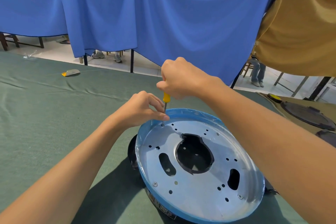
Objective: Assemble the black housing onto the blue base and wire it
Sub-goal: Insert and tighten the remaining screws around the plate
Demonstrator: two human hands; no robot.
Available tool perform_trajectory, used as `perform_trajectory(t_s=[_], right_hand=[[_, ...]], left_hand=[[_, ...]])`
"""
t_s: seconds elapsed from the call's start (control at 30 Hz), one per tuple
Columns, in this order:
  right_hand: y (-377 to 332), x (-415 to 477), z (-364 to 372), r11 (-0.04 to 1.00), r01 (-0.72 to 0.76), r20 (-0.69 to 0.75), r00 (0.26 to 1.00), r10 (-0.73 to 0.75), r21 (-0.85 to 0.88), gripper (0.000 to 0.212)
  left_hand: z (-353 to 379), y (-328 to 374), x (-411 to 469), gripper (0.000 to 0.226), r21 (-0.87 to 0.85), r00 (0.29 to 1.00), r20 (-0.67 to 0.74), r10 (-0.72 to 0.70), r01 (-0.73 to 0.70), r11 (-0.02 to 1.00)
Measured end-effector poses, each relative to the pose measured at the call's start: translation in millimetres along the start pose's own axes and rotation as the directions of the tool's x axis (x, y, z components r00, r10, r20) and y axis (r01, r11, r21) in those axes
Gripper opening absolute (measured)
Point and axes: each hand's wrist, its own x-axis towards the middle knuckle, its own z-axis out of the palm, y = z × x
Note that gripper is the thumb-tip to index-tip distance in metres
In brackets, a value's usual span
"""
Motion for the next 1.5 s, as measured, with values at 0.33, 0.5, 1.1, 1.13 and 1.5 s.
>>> perform_trajectory(t_s=[0.33,0.5,1.1,1.13,1.5], right_hand=[[0.9,-7.6,-9.7,0.989,0.145,0.120,0.982,-0.145,0.011,0.016],[1.6,-4.1,1.8,0.999,0.017,0.012,1.000,-0.017,-0.037,0.038],[-7.7,-4.9,-7.8,0.996,0.057,0.113,0.992,-0.049,-0.069,0.030],[-7.9,-4.3,-10.1,0.994,0.097,0.149,0.985,-0.088,-0.054,0.023],[-6.1,-6.4,-2.0,0.997,0.014,0.017,1.000,-0.012,-0.070,0.038]], left_hand=[[-2.7,2.1,-1.7,0.011,0.051,0.985,0.136,0.105,-0.113,0.992],[2.0,-0.9,1.3,0.013,0.035,0.999,-0.029,0.016,-0.015,0.999],[-0.9,0.1,-0.6,0.009,0.007,0.997,0.053,0.059,-0.059,0.998],[-1.6,-0.6,-0.6,0.011,0.007,0.993,0.079,0.083,-0.084,0.996],[2.1,0.3,-0.5,0.010,0.046,0.999,-0.021,0.036,-0.035,0.998]])
